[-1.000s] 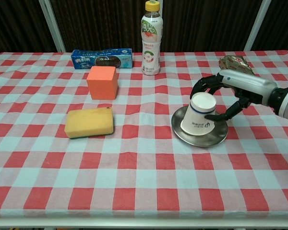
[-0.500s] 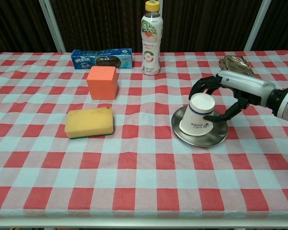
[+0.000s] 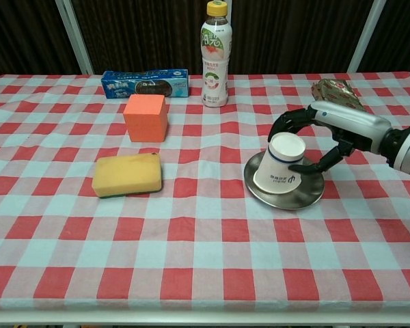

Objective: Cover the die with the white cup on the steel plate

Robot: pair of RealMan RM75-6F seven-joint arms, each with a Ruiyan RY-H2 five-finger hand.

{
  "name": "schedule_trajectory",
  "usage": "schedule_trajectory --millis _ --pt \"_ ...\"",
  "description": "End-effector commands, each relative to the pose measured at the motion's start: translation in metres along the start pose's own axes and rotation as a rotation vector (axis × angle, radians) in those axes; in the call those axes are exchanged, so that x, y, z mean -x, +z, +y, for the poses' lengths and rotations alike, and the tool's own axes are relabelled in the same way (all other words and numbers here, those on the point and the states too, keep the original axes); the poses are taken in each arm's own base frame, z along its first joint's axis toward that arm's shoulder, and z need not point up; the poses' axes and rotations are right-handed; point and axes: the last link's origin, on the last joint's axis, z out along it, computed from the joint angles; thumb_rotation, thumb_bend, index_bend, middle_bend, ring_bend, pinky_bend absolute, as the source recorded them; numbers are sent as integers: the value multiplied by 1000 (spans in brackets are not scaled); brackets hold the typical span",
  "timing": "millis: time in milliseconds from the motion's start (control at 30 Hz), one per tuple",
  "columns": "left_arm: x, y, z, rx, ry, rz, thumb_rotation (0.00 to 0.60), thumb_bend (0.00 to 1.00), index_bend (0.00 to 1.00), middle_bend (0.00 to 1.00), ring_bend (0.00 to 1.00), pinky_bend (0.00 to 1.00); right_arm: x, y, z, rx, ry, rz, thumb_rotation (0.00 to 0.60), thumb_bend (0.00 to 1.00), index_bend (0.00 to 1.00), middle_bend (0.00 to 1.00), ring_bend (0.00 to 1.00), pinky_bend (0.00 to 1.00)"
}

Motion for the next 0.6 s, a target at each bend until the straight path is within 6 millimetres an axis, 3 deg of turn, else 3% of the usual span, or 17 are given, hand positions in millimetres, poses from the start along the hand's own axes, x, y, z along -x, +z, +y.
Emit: schedule_trajectory --millis 33,233,467,600 --pt "0 -1 -1 -5 -2 0 600 0 133 154 11 40 -2 5 4 22 29 36 600 307 516 398 203 190" --pt "1 0 0 -6 1 -10 600 0 133 154 11 40 10 -7 -6 -56 43 -43 600 311 515 409 201 184" --pt "1 0 0 -6 0 -10 600 0 133 154 10 40 1 2 7 15 60 30 600 310 514 403 201 179" --pt "2 0 -1 -10 -2 -14 600 0 133 154 11 41 7 -4 2 -25 71 -3 600 309 514 405 201 179"
